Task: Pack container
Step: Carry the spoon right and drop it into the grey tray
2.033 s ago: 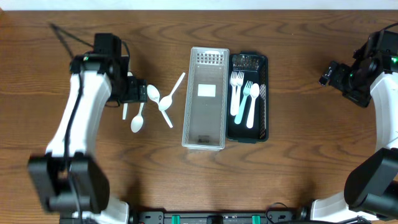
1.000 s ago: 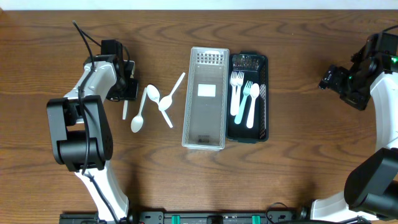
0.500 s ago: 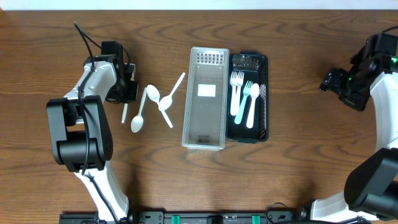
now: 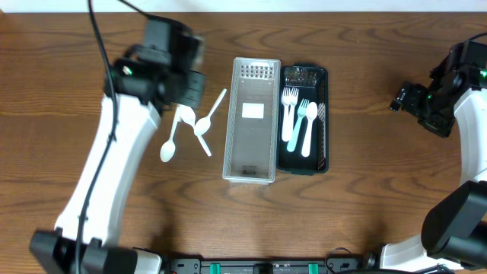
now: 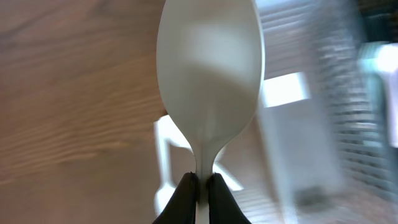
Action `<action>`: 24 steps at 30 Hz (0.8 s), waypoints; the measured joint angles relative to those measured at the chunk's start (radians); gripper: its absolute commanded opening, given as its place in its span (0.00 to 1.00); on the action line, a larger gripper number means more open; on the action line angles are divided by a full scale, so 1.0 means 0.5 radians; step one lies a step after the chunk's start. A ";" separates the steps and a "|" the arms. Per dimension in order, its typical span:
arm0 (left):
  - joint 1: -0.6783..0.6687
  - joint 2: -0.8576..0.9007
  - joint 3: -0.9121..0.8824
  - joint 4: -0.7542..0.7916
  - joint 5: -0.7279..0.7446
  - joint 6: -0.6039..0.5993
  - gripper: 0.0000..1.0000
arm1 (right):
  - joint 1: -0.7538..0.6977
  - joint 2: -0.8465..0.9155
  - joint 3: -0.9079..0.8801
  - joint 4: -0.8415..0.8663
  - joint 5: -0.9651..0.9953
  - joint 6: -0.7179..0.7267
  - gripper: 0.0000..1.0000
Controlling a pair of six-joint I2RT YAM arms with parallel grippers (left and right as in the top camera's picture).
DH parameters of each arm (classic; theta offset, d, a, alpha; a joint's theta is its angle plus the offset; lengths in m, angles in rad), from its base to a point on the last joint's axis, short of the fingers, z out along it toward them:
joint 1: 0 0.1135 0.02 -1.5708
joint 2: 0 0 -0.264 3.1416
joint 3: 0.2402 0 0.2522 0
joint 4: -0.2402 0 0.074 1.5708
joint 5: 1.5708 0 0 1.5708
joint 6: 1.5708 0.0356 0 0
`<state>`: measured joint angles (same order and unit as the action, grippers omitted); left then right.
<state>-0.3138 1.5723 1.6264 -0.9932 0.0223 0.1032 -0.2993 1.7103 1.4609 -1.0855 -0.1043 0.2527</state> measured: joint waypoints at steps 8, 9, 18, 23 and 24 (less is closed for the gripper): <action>-0.345 0.192 -0.140 0.159 0.001 -0.333 0.06 | 0.000 0.000 0.000 0.002 0.000 -0.002 0.99; -0.367 0.237 -0.153 0.179 0.000 -0.369 0.06 | 0.000 0.000 0.000 0.002 -0.001 -0.003 0.99; -0.475 0.564 -0.169 0.385 -0.001 -0.560 0.30 | 0.000 0.000 0.000 0.008 -0.001 -0.002 0.99; -0.456 0.624 -0.168 0.303 0.000 -0.594 0.58 | 0.000 0.000 0.000 0.019 -0.001 -0.003 0.99; -0.446 0.614 -0.164 0.274 0.001 -0.599 0.58 | 0.000 0.000 0.000 0.019 0.000 -0.002 0.99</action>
<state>-0.5365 1.8793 1.5444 -0.8562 0.0227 -0.1963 -0.2993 1.7103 1.4609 -1.0760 -0.1043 0.2516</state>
